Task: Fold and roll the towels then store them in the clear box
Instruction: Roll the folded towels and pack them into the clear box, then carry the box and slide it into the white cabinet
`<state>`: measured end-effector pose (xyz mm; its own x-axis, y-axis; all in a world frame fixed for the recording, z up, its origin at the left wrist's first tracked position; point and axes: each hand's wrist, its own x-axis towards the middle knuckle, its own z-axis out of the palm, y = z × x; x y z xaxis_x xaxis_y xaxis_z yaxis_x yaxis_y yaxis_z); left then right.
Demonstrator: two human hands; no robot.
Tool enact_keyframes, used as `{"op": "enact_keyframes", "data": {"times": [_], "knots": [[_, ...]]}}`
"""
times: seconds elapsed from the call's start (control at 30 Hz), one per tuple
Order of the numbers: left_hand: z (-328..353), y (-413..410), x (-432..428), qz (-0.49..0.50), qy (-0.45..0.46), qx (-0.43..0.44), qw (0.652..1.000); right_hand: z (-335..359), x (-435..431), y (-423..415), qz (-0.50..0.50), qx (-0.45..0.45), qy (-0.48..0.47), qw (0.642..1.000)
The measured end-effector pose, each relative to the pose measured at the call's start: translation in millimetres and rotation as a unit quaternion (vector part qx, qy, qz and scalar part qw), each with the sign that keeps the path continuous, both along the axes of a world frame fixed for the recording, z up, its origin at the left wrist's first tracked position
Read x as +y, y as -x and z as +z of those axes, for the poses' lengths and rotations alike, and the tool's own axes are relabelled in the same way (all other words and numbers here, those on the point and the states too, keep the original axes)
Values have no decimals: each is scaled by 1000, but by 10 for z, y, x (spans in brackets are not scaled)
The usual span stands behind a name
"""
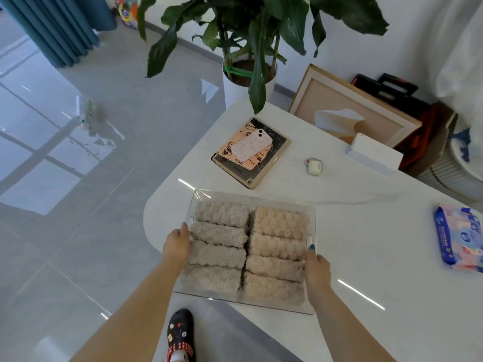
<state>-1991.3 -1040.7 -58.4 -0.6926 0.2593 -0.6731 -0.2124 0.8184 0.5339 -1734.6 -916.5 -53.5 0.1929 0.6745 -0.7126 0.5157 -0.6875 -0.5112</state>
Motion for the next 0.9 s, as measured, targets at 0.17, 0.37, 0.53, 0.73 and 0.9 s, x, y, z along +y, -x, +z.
{"op": "enact_keyframes", "data": {"times": [0.17,0.37,0.53,0.73,0.9], "knots": [[380,111,-227,-15,-3,-1,1000,568,-39,95,-10,15,65,998],[1500,427,-475,9,-39,-7,999,1650,-287,353,-6,22,58,998],[2615,879,-726,85,-83,1,993,2579,-298,718,17,90,57,994],[3396,1086,-1383,269,-170,-57,946,3440,-102,1353,136,177,53,973],[3720,1109,-2142,377,-245,-70,891,4063,-388,2077,255,199,37,945]]}}
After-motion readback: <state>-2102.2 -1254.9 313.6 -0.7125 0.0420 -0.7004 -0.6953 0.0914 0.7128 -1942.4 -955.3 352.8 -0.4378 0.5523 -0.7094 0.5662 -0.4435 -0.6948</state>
